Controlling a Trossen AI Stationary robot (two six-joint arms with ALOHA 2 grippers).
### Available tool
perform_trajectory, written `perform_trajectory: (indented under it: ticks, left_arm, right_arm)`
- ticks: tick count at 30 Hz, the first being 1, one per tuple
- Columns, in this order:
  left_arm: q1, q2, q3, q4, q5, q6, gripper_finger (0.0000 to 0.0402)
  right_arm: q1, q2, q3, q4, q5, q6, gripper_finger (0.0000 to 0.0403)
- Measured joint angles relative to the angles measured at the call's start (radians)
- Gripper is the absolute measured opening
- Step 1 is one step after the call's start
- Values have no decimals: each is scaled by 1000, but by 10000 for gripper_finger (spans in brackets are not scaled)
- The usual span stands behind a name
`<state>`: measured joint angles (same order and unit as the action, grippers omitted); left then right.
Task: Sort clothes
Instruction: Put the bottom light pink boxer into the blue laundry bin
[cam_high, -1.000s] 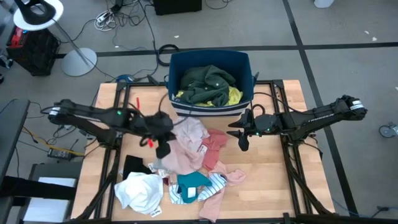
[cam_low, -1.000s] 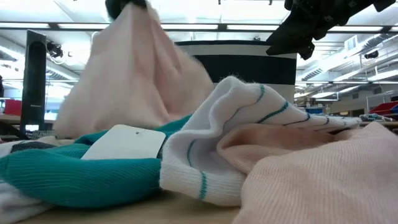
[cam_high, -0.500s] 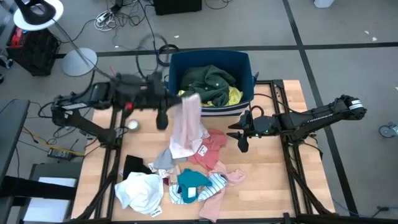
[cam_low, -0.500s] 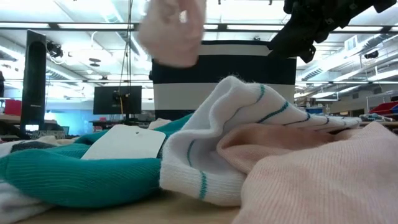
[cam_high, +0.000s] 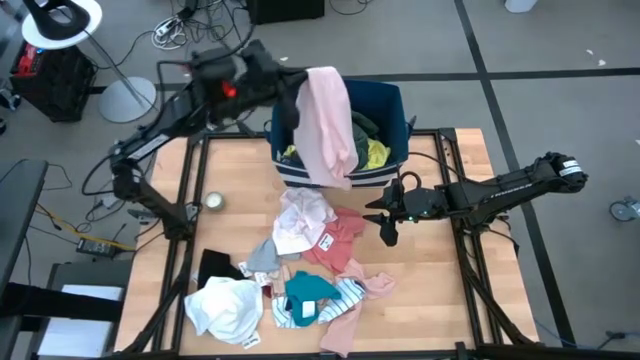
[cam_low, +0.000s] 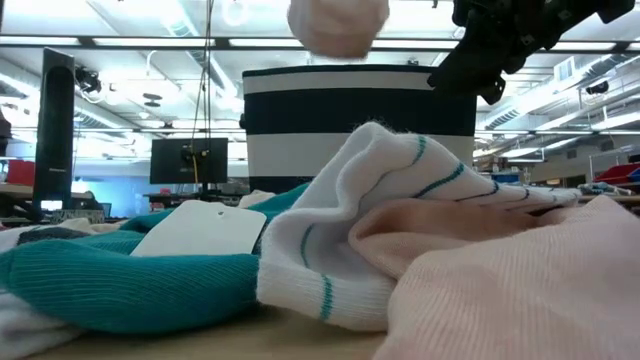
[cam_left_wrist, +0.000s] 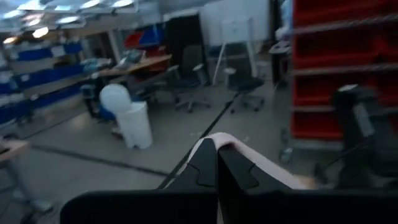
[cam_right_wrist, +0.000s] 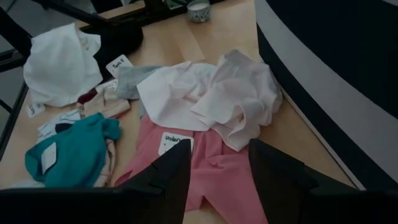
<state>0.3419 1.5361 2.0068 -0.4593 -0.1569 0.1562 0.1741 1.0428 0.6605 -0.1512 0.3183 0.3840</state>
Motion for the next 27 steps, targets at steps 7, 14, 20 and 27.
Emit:
perform_trajectory:
  ticks: [7, 14, 20, 27]
  left_arm:
    - [89, 84, 0, -46, 19, -26, 0]
    - [103, 172, 0, -186, 45, -85, 0]
    - [105, 296, 0, -314, 157, -130, 1]
    - [103, 464, 0, -375, 343, -193, 7]
  right_arm:
    - [0, 0, 0, -2, 0, -11, 165]
    - [0, 0, 0, -2, 0, -21, 165]
    - [0, 0, 0, -2, 0, -19, 165]
    - [0, 0, 0, -2, 0, -18, 165]
